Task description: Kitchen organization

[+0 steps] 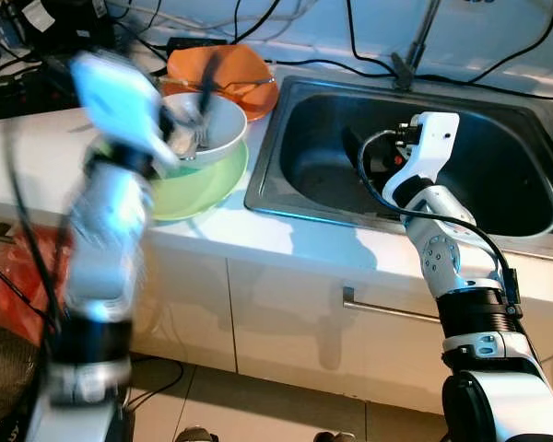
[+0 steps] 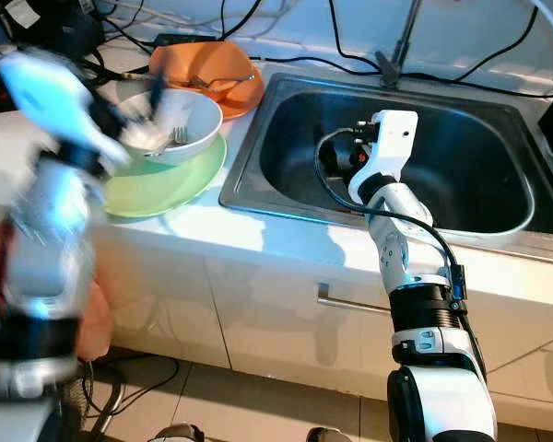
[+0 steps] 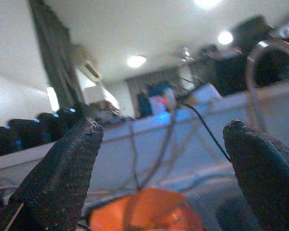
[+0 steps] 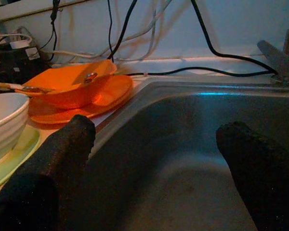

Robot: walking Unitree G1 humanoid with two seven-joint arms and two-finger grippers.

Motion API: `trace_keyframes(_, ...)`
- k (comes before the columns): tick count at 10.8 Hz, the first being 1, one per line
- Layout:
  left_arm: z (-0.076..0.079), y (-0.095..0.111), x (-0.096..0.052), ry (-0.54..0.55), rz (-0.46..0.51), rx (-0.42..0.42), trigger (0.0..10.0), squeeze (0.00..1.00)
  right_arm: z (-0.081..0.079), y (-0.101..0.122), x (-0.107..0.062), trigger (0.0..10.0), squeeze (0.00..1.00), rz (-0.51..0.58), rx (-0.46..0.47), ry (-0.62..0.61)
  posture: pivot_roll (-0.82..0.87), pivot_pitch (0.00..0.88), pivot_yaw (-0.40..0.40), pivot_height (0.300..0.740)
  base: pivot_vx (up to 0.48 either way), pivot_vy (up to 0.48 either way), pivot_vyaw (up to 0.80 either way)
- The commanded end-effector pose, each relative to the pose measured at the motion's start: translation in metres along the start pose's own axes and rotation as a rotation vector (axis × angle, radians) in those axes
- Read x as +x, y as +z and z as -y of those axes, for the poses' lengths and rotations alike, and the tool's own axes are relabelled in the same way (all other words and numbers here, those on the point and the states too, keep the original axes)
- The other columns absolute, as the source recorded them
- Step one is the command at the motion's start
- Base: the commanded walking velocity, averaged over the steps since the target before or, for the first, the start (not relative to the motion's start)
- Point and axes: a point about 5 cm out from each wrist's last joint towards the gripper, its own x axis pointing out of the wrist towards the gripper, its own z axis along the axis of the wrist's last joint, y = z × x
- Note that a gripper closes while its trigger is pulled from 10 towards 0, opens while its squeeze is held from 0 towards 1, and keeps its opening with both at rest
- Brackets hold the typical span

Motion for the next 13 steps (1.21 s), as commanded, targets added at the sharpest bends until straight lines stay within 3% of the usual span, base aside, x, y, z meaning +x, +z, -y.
trace_keyframes(1, 0.008, 0.003, -0.002, -0.036, 0.02, 0.024, 10.0, 1.0, -0.001, 0.003, 0.0, 10.0, 0.71, 0.003, 0.003, 0.006, 0.1, 0.079, -0.042, 0.74, 0.0, 0.0, 0.0)
trace_keyframes(2, 0.012, -0.002, -0.011, -0.051, -0.003, 0.048, 10.0, 0.98, -0.003, 0.004, 0.0, 10.0, 0.71, 0.0, 0.004, 0.018, 0.1, 0.078, -0.042, 0.74, 0.0, 0.0, 0.0)
trace_keyframes(3, 0.01, -0.011, -0.021, -0.042, -0.042, 0.067, 10.0, 0.42, -0.006, 0.003, 0.0, 10.0, 0.71, -0.006, 0.01, 0.05, 0.1, 0.078, -0.041, 0.74, 0.0, 0.0, 0.0)
trace_keyframes(4, 0.006, -0.021, -0.033, -0.028, -0.09, 0.097, 10.0, 0.0, -0.015, 0.0, -0.006, 10.0, 0.57, -0.032, 0.011, 0.142, 0.1, 0.079, -0.042, 0.74, 0.0, 0.0, 0.0)
trace_keyframes(5, 0.003, -0.026, -0.037, -0.028, -0.108, 0.123, 10.0, 0.0, -0.022, -0.003, -0.013, 10.0, 0.34, -0.057, 0.012, 0.225, 0.1, 0.08, -0.045, 0.74, 0.0, 0.0, 0.0)
trace_keyframes(7, -0.003, -0.032, -0.042, -0.032, -0.129, 0.159, 10.0, 0.0, -0.029, -0.006, -0.029, 10.0, 0.0, -0.097, 0.002, 0.365, 0.09, 0.084, -0.043, 0.74, 0.0, 0.0, 0.0)
trace_keyframes(10, -0.002, -0.043, -0.046, -0.071, -0.157, 0.185, 10.0, 0.0, -0.037, -0.001, -0.048, 10.0, 0.0, -0.143, -0.035, 0.545, 0.09, 0.086, -0.04, 0.74, 0.0, 0.0, 0.0)
trace_keyframes(13, 0.004, -0.057, -0.047, -0.148, -0.182, 0.212, 10.0, 0.0, -0.042, 0.003, -0.053, 10.0, 0.0, -0.161, -0.061, 0.593, 0.08, 0.087, -0.04, 0.74, 0.0, 0.0, 0.0)
